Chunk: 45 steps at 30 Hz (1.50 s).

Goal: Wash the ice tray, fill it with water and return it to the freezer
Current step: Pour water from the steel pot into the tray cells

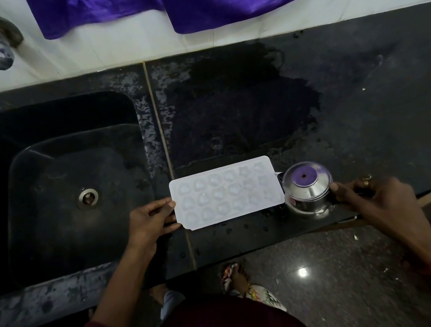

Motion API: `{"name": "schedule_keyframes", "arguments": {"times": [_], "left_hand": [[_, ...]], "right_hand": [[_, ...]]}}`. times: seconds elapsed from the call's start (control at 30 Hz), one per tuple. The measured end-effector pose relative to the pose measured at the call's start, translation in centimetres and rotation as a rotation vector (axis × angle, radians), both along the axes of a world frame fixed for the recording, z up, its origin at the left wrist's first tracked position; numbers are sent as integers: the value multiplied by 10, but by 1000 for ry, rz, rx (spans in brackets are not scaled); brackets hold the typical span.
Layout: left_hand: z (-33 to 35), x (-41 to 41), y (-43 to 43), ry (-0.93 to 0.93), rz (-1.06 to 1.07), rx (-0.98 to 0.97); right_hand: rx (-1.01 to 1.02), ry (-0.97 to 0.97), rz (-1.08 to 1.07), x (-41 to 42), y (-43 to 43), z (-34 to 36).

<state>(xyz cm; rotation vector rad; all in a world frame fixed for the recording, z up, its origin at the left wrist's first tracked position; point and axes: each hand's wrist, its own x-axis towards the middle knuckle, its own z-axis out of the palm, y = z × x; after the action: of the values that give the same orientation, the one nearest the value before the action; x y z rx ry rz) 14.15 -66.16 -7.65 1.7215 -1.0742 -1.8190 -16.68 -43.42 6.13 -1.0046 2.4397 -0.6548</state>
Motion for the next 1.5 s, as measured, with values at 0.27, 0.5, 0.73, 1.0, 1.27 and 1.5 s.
{"name": "schedule_keyframes", "arguments": {"times": [0.27,0.5,0.73,1.0,1.27,1.5], "left_hand": [[1,1,1,18,-7,3],[2,2,2,31,-6,19],[4,2,4,36,-12,16],[8,1,5,41,-21,11],[8,4,7,38,-28,6],[5,7,8,42,-16,15]], "right_hand": [[11,-1,-4,2,2,2],[-64,-47,-1,3,9,1],[-124,-53,-16,5,17,3],[-47,0,13,9,23,1],[-9,27,15,11,25,-2],[4,63,32,11,26,-1]]}}
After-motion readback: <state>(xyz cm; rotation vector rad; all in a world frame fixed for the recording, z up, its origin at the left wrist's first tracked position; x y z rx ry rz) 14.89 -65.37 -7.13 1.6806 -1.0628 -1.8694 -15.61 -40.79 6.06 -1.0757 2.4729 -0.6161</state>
